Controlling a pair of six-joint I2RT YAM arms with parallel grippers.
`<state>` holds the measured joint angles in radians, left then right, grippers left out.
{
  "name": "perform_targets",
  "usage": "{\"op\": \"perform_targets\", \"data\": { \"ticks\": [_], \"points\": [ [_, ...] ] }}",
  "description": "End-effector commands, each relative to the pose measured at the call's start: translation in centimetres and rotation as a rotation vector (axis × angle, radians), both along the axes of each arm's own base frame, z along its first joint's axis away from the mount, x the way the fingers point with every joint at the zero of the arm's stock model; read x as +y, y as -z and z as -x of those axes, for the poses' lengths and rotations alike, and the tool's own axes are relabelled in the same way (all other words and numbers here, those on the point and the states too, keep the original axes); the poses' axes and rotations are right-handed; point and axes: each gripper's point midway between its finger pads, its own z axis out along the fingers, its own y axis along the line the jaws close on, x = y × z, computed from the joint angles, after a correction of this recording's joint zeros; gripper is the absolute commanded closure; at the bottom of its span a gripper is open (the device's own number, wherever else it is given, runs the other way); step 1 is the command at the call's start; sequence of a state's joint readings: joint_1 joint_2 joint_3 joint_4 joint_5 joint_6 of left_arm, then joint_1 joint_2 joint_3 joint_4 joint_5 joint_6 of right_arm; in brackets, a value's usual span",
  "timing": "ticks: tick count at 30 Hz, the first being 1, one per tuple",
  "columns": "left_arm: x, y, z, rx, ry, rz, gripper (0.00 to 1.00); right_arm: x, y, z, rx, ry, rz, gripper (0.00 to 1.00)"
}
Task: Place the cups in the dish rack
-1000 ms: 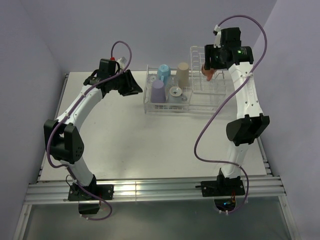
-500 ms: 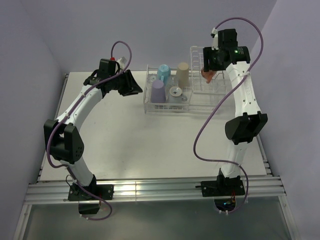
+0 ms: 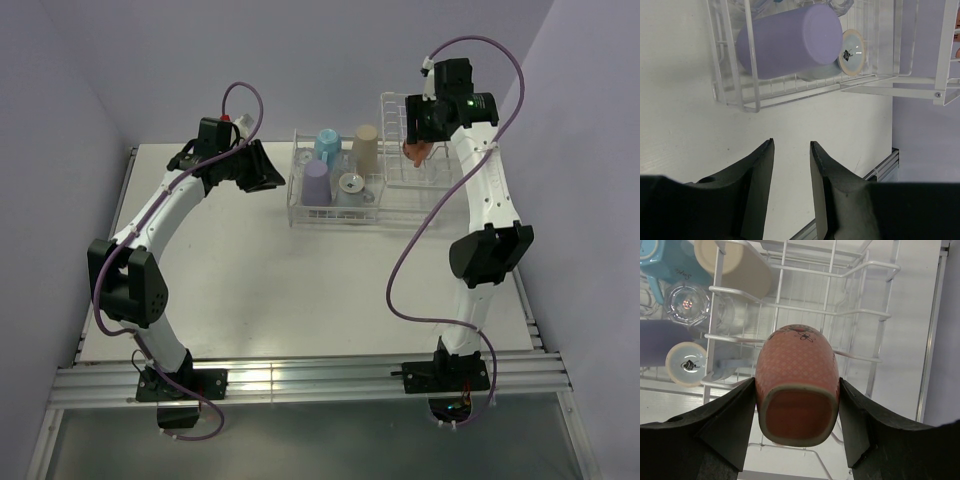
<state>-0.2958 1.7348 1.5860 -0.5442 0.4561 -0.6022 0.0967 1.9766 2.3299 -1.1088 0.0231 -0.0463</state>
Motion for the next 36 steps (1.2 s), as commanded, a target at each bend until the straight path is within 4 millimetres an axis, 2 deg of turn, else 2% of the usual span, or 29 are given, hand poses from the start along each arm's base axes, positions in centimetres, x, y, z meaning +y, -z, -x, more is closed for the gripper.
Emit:
{"op": "perform_targets", "data": {
  "ticks": [1,10,13,14,23,31,36],
  "points": [
    [-0.30,0.16,0.25,-0.004,0.029,0.004,0.59,0.33,-0.85,-0.71,-0.038,-0.005,0.010,0.84],
    [-0.34,0.28,0.25,-0.001,0.032,0.004,0.59,0.46,-0.53,-0.94,-0.033,-0.001,0.012,0.68],
    [-0.36,0.35,0.25,0.000,0.034,0.003,0.59,0.47,-0.56,-0.96,-0.035,0.002,0.014,0.60],
    [-0.34,0.44,0.24,0.002,0.033,0.002,0.59,0.47,-0.49,-0.99,-0.033,0.002,0.014,0.54],
    [-0.34,0.55,0.29,0.004,0.033,-0.002,0.59,0.53,-0.41,-1.05,-0.032,0.006,0.016,0.33],
    [-0.35,0.68,0.37,0.009,0.034,-0.001,0.58,0.43,-0.38,-1.01,-0.031,0.014,0.022,0.24],
    [-0.42,0.82,0.44,0.012,0.035,-0.005,0.59,0.49,-0.73,-1.04,-0.043,0.018,0.014,0.22]
  ]
}}
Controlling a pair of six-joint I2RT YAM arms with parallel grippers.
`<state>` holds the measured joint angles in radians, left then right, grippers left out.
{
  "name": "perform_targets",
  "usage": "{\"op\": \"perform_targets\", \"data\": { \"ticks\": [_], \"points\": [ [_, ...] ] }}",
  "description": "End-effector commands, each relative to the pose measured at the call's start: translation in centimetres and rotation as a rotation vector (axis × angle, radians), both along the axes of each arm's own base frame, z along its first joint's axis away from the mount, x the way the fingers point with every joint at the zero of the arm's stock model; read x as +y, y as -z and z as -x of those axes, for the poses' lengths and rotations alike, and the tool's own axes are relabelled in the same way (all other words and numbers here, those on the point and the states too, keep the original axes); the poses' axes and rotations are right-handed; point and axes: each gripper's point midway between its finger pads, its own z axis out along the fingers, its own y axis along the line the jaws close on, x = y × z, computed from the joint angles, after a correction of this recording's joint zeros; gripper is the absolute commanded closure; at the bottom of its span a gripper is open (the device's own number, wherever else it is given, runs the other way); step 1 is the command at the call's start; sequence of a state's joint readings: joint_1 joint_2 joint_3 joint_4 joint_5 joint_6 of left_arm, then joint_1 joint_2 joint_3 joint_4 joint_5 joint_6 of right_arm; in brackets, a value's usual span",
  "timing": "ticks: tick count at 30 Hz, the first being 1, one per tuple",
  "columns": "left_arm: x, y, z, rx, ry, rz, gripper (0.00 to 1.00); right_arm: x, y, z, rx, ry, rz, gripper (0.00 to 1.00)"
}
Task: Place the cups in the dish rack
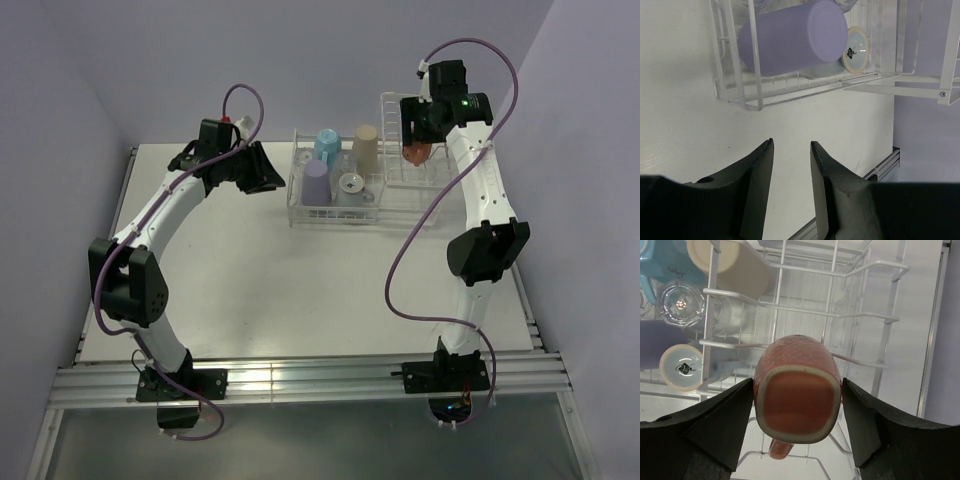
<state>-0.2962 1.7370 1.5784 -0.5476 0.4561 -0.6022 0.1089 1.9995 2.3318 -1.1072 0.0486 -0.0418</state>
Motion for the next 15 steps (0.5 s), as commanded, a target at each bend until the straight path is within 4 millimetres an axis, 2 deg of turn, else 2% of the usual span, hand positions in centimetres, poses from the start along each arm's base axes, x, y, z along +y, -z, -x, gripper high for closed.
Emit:
{"op": "perform_targets", "data": {
  "ticks": [1,6,15],
  "points": [
    [-0.4,0.4,0.3,0.000,0.035,-0.003,0.58,0.3,-1.8,-0.6,-0.066,0.010,-0.004,0.22],
    [-0.4,0.3,0.3,-0.004,0.032,-0.008,0.59,0.3,-2.5,-0.6,-0.084,0.016,-0.010,0.21],
    [-0.4,0.1,0.3,-0.009,0.035,-0.009,0.59,-0.2,-5.0,-0.3,-0.155,0.053,-0.013,0.19]
  ]
}}
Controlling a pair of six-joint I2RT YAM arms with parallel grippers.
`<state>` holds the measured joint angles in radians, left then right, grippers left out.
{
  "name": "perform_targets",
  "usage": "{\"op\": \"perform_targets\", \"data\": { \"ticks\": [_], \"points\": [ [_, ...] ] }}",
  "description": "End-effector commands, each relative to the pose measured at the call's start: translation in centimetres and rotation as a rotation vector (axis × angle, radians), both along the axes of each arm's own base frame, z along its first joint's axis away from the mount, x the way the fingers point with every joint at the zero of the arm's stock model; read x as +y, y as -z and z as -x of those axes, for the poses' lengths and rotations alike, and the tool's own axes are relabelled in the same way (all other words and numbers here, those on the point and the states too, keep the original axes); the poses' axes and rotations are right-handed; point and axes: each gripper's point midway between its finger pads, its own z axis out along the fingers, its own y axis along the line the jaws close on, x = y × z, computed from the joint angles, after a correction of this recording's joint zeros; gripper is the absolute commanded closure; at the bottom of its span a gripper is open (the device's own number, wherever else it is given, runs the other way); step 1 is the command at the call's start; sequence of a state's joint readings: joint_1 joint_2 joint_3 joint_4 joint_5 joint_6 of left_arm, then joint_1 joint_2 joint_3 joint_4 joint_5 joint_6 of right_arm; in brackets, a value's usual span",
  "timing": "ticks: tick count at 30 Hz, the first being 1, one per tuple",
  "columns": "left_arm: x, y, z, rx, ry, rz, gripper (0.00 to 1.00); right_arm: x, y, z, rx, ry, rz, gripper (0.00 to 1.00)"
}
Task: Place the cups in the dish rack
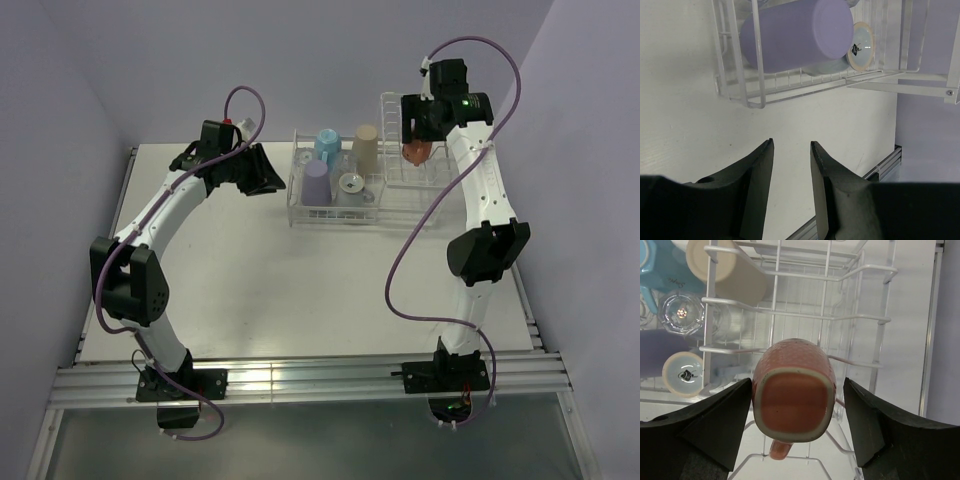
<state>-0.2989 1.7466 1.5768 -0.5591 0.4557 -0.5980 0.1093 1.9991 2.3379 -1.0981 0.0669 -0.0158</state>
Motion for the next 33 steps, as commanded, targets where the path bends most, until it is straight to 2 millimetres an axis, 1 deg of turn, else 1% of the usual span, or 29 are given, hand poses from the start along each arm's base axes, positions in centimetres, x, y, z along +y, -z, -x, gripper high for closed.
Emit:
{"op": "perform_targets", "data": {
  "ticks": [1,4,5,6,8,11,12,14,15,16,17,18,19,20,21,22,23,24,25,26,27,28,29,30,31,32,33],
  "points": [
    [-0.3,-0.6,0.2,-0.030,0.030,-0.001,0.59,-0.1,-5.0,-0.1,-0.152,0.052,-0.023,0.19],
    [-0.3,-0.6,0.2,-0.031,0.029,-0.005,0.59,-0.3,-6.1,0.1,-0.185,0.077,-0.030,0.17],
    [-0.3,-0.8,0.1,-0.036,0.029,-0.004,0.59,-0.3,-6.6,0.2,-0.199,0.084,-0.039,0.03],
    [-0.2,-0.8,0.1,-0.038,0.027,-0.008,0.59,-0.3,-7.2,0.5,-0.213,0.086,-0.045,0.00],
    [-0.1,-1.1,0.1,-0.046,0.022,-0.009,0.59,-0.5,-8.1,0.6,-0.242,0.111,-0.055,0.00],
    [0.0,-1.6,0.2,-0.055,0.018,-0.012,0.59,-0.8,-10.1,1.4,-0.297,0.140,-0.076,0.00],
    [0.1,-1.6,0.2,-0.056,0.015,-0.013,0.59,-0.9,-11.0,2.0,-0.320,0.146,-0.084,0.00],
    [0.2,-2.3,0.2,-0.075,0.008,-0.016,0.59,-0.9,-12.3,2.6,-0.357,0.156,-0.109,0.00],
    [0.4,-2.6,0.3,-0.083,0.004,-0.019,0.59,-0.9,-13.3,3.5,-0.381,0.158,-0.121,0.00],
    [0.6,-3.1,0.4,-0.096,-0.004,-0.024,0.58,-0.9,-14.0,3.8,-0.401,0.164,-0.139,0.00],
    [0.7,-3.5,0.5,-0.104,-0.008,-0.025,0.57,-0.7,-14.3,4.2,-0.407,0.158,-0.150,0.00],
    [0.8,-4.4,0.8,-0.127,-0.012,-0.023,0.55,-0.6,-14.8,5.2,-0.418,0.155,-0.160,0.00],
    [0.9,-4.7,1.0,-0.136,-0.016,-0.028,0.54,-0.5,-15.1,5.7,-0.427,0.156,-0.170,0.00],
    [1.0,-5.1,1.1,-0.149,-0.025,-0.037,0.52,-0.3,-15.2,6.2,-0.429,0.159,-0.177,0.00],
    [1.0,-5.5,1.4,-0.164,-0.028,-0.043,0.50,-0.1,-15.2,7.4,-0.430,0.153,-0.188,0.00],
    [1.2,-6.3,1.7,-0.185,-0.034,-0.045,0.47,0.1,-15.4,8.0,-0.442,0.148,-0.198,0.00],
    [1.5,-6.7,1.9,-0.196,-0.046,-0.058,0.46,1.0,-15.4,8.6,-0.446,0.133,-0.216,0.00],
    [1.3,-7.7,2.6,-0.224,-0.043,-0.056,0.44,1.3,-14.9,10.2,-0.443,0.122,-0.224,0.00],
    [1.4,-7.9,3.0,-0.232,-0.046,-0.059,0.29,2.2,-15.3,10.8,-0.475,0.095,-0.246,0.00],
    [1.3,-8.2,3.3,-0.248,-0.054,-0.068,0.16,3.6,-16.9,13.3,-0.530,0.043,-0.281,0.00],
    [1.4,-8.7,3.6,-0.263,-0.059,-0.066,0.07,4.5,-14.4,13.7,-0.486,0.023,-0.280,0.00],
    [1.6,-9.3,4.3,-0.282,-0.063,-0.064,0.02,5.4,-14.9,14.4,-0.522,0.003,-0.315,0.00],
    [1.5,-9.5,4.8,-0.292,-0.065,-0.060,0.01,5.8,-16.0,16.4,-0.564,-0.022,-0.351,0.00],
    [1.9,-10.5,5.2,-0.323,-0.087,-0.051,0.01,7.3,-14.2,17.1,-0.526,-0.063,-0.369,0.00],
    [2.0,-10.1,5.6,-0.320,-0.092,-0.054,0.01,8.3,-14.6,17.8,-0.543,-0.098,-0.416,0.00],
    [2.1,-10.2,6.0,-0.326,-0.094,-0.051,0.01,8.5,-15.5,19.5,-0.582,-0.129,-0.449,0.00],
    [2.3,-11.0,6.6,-0.350,-0.105,-0.040,0.01,9.7,-13.4,20.1,-0.543,-0.169,-0.460,0.00]
  ]
}}
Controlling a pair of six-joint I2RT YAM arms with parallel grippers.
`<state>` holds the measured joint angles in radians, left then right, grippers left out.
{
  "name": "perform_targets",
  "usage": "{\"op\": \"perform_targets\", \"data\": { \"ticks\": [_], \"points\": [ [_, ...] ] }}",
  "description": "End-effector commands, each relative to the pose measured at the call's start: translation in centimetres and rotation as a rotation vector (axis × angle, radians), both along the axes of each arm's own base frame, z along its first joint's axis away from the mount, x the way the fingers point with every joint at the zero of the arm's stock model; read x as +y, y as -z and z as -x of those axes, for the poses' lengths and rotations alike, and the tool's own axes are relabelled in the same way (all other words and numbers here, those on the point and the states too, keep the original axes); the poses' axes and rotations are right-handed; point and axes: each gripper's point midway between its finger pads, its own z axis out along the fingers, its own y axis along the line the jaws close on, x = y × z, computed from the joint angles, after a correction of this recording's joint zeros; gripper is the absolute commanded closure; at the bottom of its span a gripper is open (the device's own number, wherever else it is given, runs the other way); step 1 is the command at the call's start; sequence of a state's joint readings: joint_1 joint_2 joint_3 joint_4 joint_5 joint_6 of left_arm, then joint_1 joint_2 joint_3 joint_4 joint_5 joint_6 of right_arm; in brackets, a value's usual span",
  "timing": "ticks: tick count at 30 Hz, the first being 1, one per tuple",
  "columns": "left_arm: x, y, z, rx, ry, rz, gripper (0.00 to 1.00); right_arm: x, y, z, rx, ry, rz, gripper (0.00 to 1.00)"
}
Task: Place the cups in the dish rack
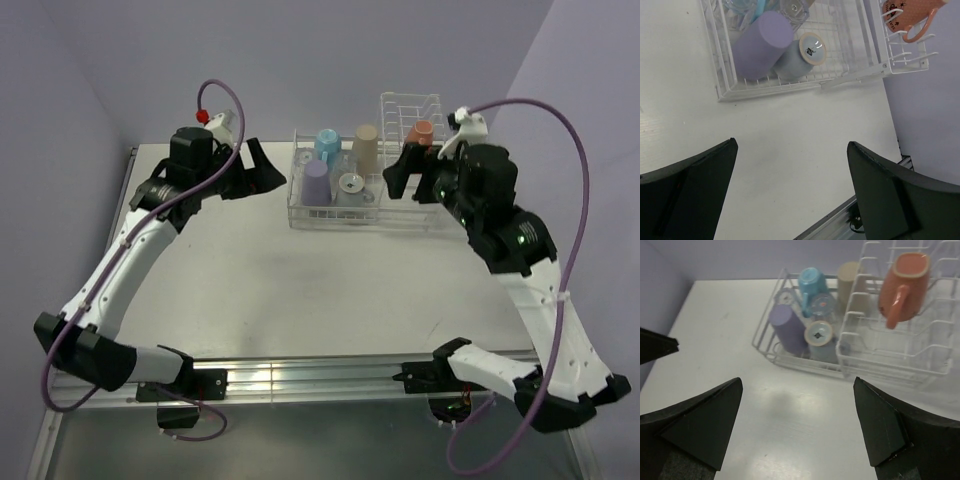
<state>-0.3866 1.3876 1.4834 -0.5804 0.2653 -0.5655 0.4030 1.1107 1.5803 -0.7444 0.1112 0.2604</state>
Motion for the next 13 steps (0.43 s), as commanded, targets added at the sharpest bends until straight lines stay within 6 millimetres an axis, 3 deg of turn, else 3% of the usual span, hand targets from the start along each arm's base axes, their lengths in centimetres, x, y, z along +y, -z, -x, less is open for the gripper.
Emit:
{"op": "perform_targets", "data": {
  "ticks": [1,2,3,5,6,10,13],
  "points": [
    [1.0,-0.8,0.8,-0.060,-0.055,0.001,0.01,2.9,-2.1,2.1,-0.137,-0.113,-0.147,0.00],
    [1.0,-0.9,1.3,-0.070,-0.053,0.002,0.01,2.7,-2.6,3.2,-0.163,-0.128,-0.171,0.00],
    [1.3,-1.6,2.0,-0.097,-0.057,0.011,0.01,3.1,-1.0,3.4,-0.137,-0.141,-0.171,0.00],
    [1.7,-1.0,2.6,-0.103,-0.067,0.004,0.01,3.3,-1.0,4.5,-0.160,-0.172,-0.190,0.00],
    [2.0,-1.4,3.2,-0.124,-0.065,0.008,0.01,3.3,0.3,4.5,-0.141,-0.174,-0.182,0.00],
    [2.8,-0.8,4.0,-0.146,-0.082,-0.011,0.01,3.4,0.7,4.7,-0.168,-0.183,-0.195,0.00],
    [3.2,-1.4,4.4,-0.172,-0.086,-0.016,0.01,3.4,0.6,4.5,-0.177,-0.182,-0.202,0.00]
  ]
}}
